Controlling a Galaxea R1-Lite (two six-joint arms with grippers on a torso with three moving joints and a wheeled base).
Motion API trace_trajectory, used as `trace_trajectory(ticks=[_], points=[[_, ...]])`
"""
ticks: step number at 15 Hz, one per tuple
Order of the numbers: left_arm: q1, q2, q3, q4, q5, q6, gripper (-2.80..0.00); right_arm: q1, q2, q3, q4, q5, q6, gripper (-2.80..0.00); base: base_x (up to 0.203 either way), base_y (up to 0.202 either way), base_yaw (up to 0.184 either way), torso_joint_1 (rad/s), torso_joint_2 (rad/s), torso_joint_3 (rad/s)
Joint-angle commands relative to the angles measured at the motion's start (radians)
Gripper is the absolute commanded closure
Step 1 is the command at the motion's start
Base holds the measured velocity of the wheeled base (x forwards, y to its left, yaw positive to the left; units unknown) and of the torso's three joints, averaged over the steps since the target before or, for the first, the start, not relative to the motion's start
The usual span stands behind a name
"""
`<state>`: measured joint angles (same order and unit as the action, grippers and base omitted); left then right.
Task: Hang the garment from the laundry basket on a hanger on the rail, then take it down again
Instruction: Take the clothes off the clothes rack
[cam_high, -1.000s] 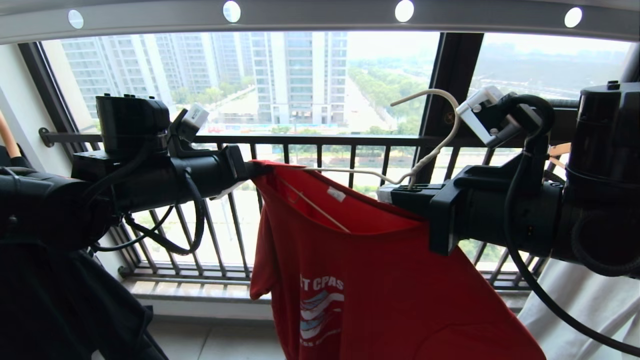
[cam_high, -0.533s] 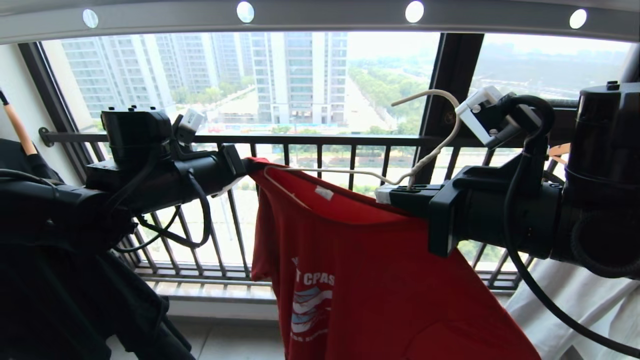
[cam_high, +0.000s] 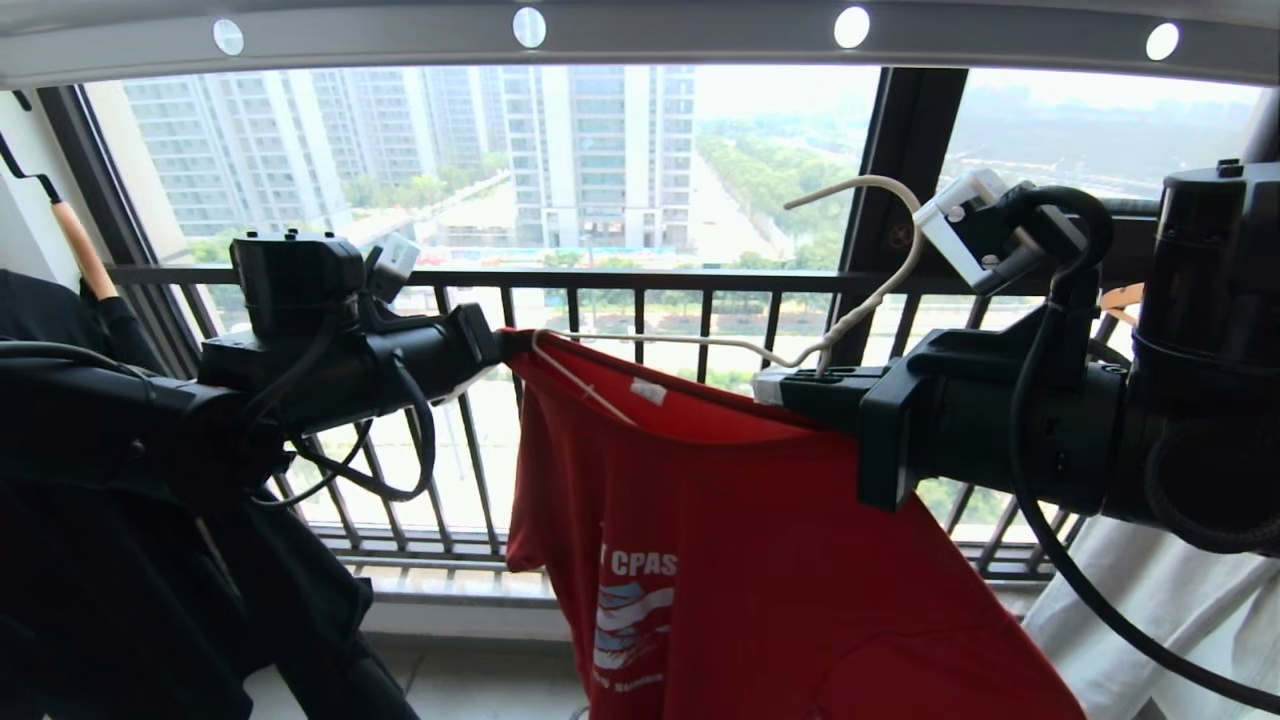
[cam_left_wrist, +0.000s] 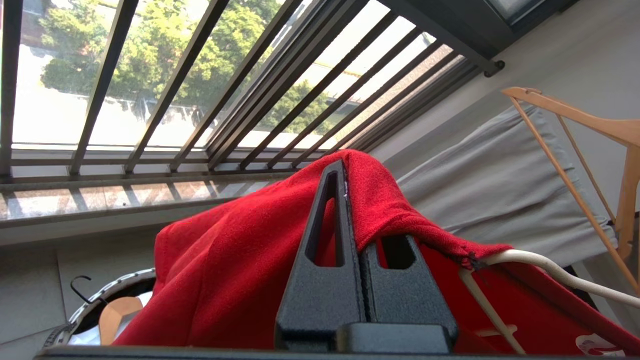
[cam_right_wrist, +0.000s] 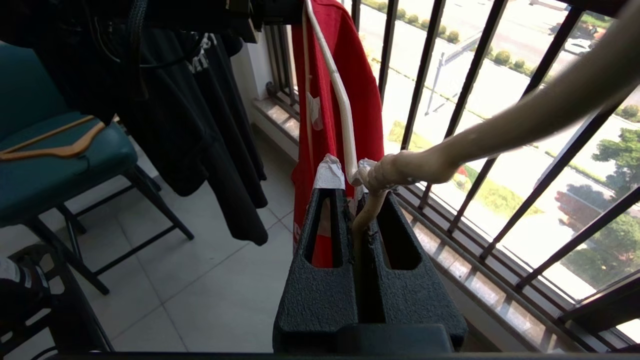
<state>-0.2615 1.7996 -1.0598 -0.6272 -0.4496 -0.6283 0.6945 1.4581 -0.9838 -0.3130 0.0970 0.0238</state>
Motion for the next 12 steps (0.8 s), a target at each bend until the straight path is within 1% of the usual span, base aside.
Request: trace_trajectory(ticks=[1, 4, 6, 7, 9, 10, 12], points=[[-0.018, 0.008, 0.005, -0.003, -0.002, 0.002, 0.00, -0.001, -0.002, -0.004, -0.004, 0.001, 0.002, 0.00, 0.000, 0.000, 0.000, 0.000, 0.00, 0.000], [-0.056, 0.021, 0.013, 0.009, 0.025, 0.053, 0.00, -0.003, -0.001, -0.006, -0.006, -0.002, 0.007, 0.00, 0.000, 0.000, 0.000, 0.000, 0.00, 0.000], [-0.096, 0.024, 0.027, 0.011, 0.059, 0.091, 0.00, -0.003, 0.004, -0.004, -0.047, -0.003, 0.038, 0.00, 0.000, 0.000, 0.000, 0.000, 0.00, 0.000], [-0.113, 0.018, 0.042, 0.011, 0.061, 0.108, 0.00, -0.003, 0.016, -0.003, -0.098, -0.007, 0.064, 0.00, 0.000, 0.000, 0.000, 0.000, 0.00, 0.000], [-0.117, 0.015, 0.049, 0.011, 0.063, 0.139, 0.00, -0.008, 0.026, -0.003, -0.124, -0.024, 0.075, 0.00, 0.000, 0.000, 0.000, 0.000, 0.00, 0.000], [-0.118, 0.014, 0.050, 0.011, 0.063, 0.139, 0.00, -0.009, 0.027, -0.003, -0.140, -0.025, 0.082, 0.00, 0.000, 0.000, 0.000, 0.000, 0.00, 0.000], [-0.131, -0.006, 0.062, 0.010, 0.063, 0.140, 0.00, -0.010, 0.034, -0.001, -0.208, -0.026, 0.134, 0.00, 0.000, 0.000, 0.000, 0.000, 0.00, 0.000]])
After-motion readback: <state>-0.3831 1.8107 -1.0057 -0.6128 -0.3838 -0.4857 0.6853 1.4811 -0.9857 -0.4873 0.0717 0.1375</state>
